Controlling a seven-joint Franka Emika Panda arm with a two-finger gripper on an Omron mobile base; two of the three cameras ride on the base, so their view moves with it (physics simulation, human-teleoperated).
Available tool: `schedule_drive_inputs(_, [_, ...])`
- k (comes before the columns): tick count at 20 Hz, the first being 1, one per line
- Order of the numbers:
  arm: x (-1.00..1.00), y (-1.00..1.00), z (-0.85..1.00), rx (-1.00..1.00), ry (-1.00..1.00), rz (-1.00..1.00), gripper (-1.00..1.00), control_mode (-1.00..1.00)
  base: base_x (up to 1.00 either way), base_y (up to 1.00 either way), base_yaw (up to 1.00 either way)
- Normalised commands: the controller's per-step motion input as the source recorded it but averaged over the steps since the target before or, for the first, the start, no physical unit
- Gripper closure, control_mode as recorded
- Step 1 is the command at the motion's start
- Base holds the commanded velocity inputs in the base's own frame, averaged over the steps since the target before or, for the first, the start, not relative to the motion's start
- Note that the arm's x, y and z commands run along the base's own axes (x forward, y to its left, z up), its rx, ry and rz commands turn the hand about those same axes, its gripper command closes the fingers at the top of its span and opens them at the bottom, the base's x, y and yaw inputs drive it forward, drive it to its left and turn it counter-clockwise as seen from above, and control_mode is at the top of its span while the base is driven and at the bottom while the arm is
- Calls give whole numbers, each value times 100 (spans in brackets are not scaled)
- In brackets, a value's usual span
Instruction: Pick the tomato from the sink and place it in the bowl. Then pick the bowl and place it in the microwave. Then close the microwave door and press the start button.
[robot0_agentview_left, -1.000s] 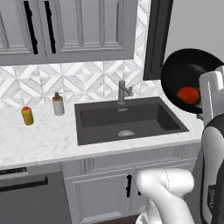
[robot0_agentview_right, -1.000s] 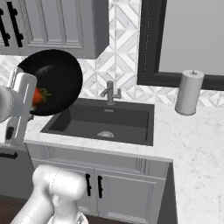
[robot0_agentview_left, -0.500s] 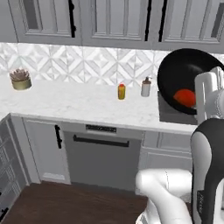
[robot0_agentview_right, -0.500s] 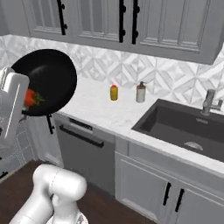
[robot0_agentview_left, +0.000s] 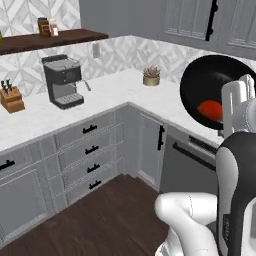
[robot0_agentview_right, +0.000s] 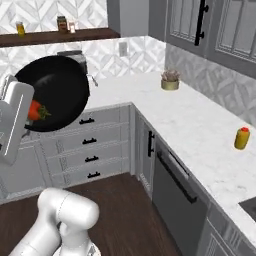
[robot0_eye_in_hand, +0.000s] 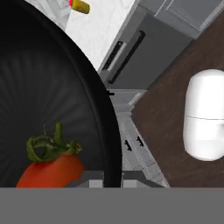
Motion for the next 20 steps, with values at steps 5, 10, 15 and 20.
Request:
schedule_drive_inputs(5, [0,0,0,0,0,0,100,100,0,0,100])
schedule_drive_inputs(10, [0,0,0,0,0,0,100,100,0,0,100])
schedule_drive_inputs(15, [0,0,0,0,0,0,100,100,0,0,100])
schedule_drive_inputs(20, [0,0,0,0,0,0,100,100,0,0,100])
